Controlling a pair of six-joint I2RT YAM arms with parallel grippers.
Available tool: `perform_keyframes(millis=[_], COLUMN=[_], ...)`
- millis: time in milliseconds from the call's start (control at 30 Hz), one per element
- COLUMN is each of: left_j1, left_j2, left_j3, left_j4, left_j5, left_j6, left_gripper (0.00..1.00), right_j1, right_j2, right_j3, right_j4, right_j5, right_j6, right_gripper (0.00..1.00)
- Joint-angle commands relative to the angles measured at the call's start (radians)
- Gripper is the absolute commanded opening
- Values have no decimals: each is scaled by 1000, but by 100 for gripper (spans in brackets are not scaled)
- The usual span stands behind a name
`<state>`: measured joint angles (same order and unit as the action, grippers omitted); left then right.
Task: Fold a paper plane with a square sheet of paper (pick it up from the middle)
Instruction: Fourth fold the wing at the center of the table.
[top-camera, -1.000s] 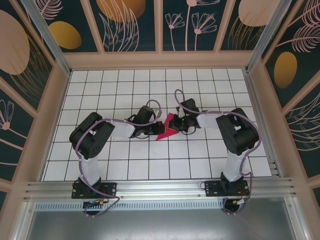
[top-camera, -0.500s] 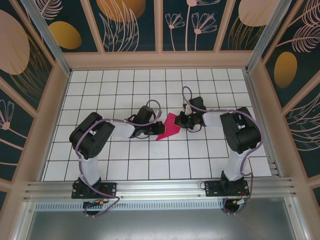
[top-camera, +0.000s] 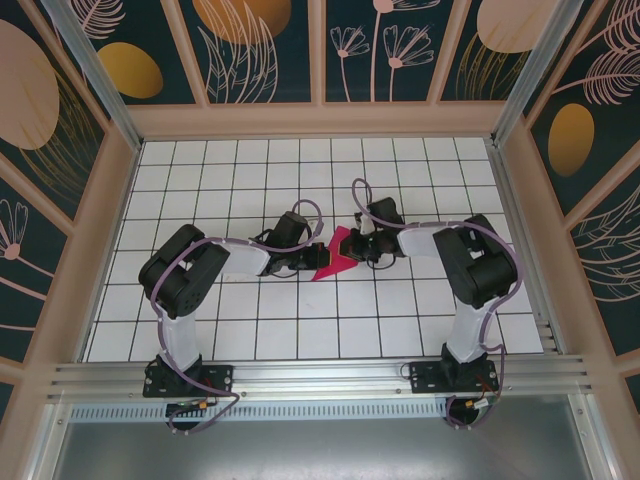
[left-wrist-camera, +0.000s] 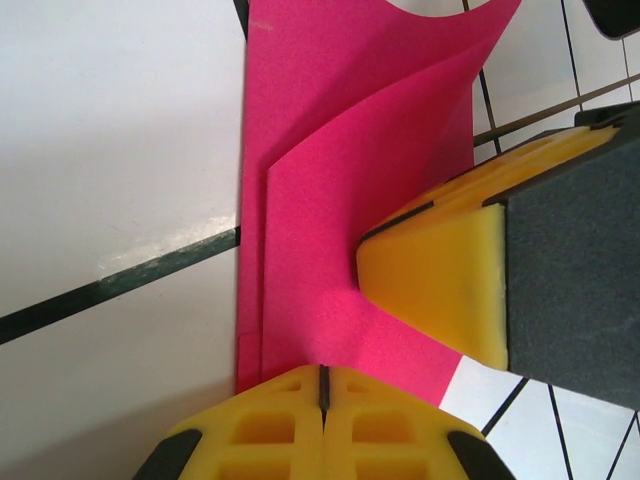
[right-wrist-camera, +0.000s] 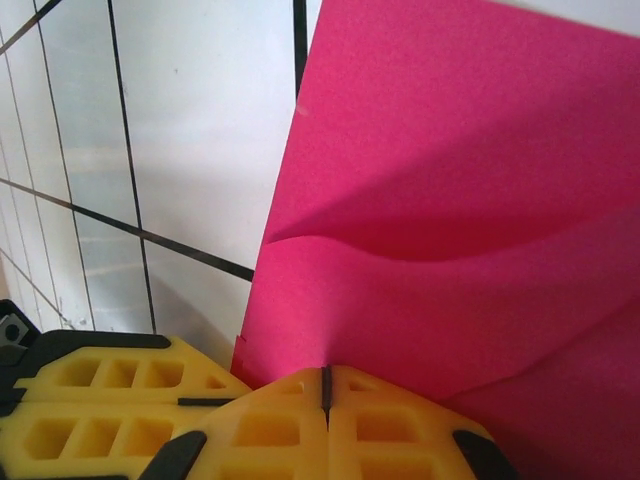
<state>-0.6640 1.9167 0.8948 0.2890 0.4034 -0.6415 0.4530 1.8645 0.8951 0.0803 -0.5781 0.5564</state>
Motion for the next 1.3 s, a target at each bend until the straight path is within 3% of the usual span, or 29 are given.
perform_keyframes(millis=[0,233,567,867,1067,1267], left_j1=[6,6,6,6,7,6], left_j2=[42,44,41,39,37,22], left_j3=[-42,-53,-49,-44,-42,-36], left_j4=[-145,-133,-129,-119,-114,-112], left_j5=[-94,-84,-80,-82,-85,-77], left_j6=[-3,-4,0,-6,-8,-11], left_gripper=[0,0,0,0,0,0], right_j1=[-50,-177,-214,-120,-29,-7], right_j2=[37,59,66,-140,-109,-30], right_j3=[22,58,197,39,-46,-44], right_j4=[-20,5,-62,-8,89,124], right_j5=[44,89,123,70,45,18], right_j6=[-29,-1,-6,55,138,156], right_gripper=[0,0,0,0,0,0])
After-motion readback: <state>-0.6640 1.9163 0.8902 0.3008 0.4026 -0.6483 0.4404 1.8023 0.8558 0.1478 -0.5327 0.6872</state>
